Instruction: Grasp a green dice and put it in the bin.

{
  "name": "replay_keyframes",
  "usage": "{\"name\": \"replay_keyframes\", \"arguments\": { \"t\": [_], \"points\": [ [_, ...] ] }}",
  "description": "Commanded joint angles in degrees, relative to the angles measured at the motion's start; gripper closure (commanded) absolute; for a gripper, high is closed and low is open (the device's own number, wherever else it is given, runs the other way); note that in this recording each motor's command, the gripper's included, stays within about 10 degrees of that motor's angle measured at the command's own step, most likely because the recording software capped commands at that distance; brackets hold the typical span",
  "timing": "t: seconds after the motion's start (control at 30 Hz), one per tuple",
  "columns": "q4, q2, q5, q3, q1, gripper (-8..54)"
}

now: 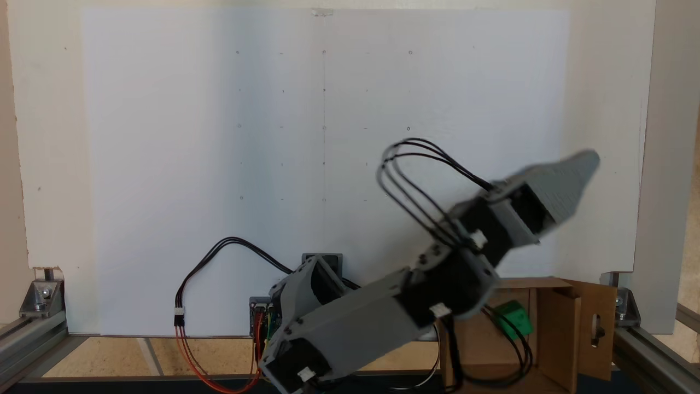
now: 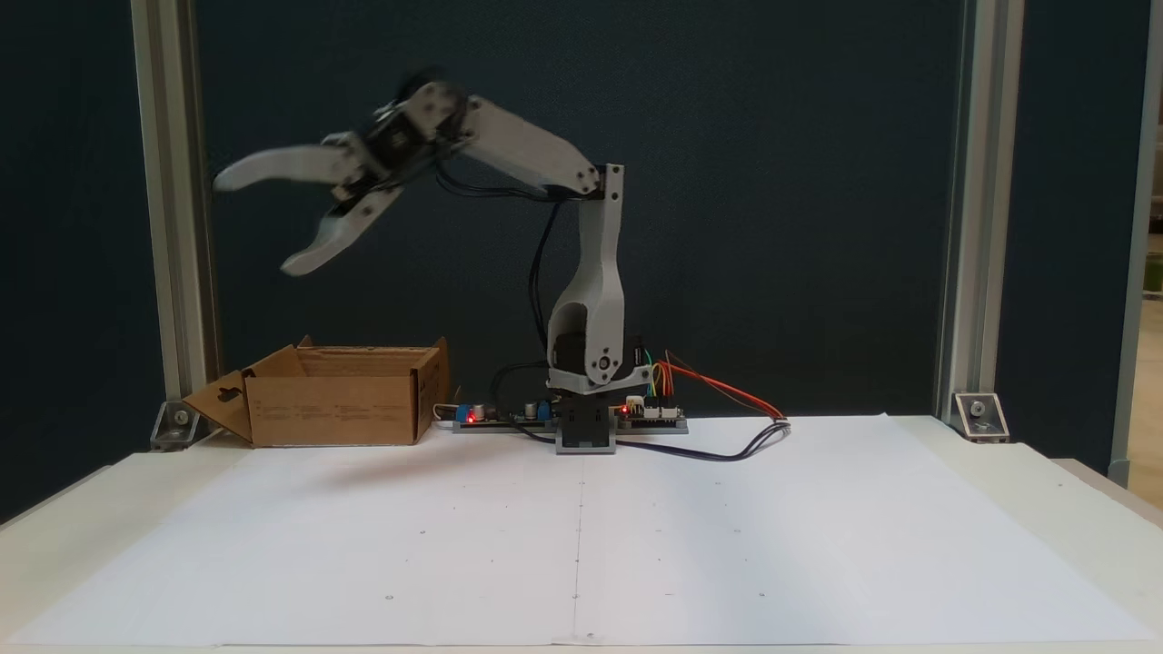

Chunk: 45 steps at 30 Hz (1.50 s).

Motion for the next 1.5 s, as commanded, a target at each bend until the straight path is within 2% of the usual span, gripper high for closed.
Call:
{"name": "replay_keyframes", "arguments": {
  "t": [0.0,0.23,0.5,0.63,1.07,1.47],
  "points": [
    [-1.9,5.4,4.3,1.0,-9.2,0.6],
    [-7.2,15.0,6.0,16.7,-34.7,0.4],
    [-28.4,29.8,5.0,53.4,-42.2,0.2],
    [-38.6,38.1,4.4,65.6,-43.2,0.2],
    [-71.3,39.1,2.2,92.9,-45.4,1.8],
    [-99.4,39.3,1.7,102.2,-44.5,1.5]
  ]
}}
